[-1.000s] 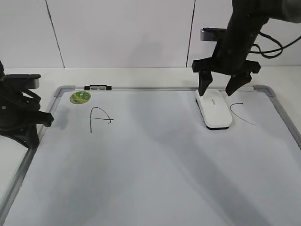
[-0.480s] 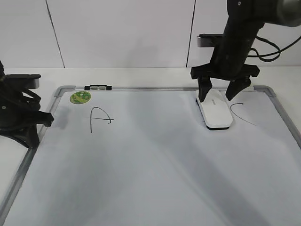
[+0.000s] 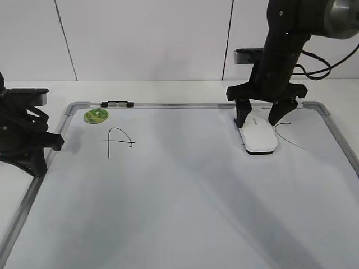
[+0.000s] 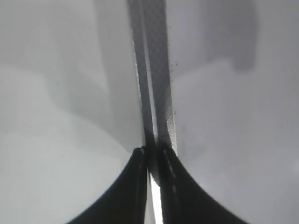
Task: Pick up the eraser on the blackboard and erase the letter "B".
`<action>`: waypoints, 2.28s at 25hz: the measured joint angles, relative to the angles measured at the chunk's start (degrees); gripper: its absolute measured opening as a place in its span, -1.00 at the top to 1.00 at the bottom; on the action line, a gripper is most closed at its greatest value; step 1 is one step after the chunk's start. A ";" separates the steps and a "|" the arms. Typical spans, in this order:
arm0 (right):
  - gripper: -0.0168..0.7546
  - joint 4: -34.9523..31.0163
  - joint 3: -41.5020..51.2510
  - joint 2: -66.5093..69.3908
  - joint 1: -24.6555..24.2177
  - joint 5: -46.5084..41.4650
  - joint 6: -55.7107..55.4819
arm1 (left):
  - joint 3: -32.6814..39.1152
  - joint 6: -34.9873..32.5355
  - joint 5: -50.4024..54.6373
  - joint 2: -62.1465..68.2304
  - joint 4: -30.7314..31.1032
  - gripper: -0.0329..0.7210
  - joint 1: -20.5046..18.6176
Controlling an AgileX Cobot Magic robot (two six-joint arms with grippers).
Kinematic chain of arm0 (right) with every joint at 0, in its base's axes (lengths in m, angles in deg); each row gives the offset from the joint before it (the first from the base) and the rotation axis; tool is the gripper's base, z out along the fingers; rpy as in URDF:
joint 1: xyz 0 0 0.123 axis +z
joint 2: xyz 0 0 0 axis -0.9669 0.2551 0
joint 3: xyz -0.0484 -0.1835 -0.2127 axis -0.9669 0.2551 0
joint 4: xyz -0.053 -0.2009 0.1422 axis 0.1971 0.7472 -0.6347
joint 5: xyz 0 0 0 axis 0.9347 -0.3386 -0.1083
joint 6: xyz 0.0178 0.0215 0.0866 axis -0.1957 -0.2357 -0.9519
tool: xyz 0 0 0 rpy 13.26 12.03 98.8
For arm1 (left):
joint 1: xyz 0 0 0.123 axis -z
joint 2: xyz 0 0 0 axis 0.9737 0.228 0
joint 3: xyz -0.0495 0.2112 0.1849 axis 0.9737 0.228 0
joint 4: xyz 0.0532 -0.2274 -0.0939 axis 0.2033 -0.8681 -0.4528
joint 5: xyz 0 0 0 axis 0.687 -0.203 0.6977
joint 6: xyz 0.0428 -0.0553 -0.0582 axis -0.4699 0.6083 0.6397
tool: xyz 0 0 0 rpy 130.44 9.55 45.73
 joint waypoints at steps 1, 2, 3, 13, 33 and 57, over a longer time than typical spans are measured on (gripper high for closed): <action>-0.61 0.00 0.00 0.00 0.00 0.00 0.00 | 0.00 0.00 0.00 0.00 0.00 0.81 0.00; -0.61 0.00 0.00 0.00 0.00 0.00 0.00 | 0.00 0.00 0.00 0.00 0.00 0.81 0.00; -0.61 0.00 0.00 0.00 0.00 0.00 0.00 | 0.00 0.00 0.00 0.00 0.00 0.81 0.00; -0.61 0.00 0.00 1.58 0.00 0.10 0.00 | 0.00 0.00 0.00 0.00 0.00 0.81 0.00; -0.44 -0.31 0.00 2.57 0.00 0.10 -0.40 | 0.00 0.00 0.00 0.00 0.22 0.81 0.00; -0.44 -0.20 -0.22 3.03 -1.35 0.10 -0.46 | 0.00 0.00 0.31 0.00 0.32 0.81 0.00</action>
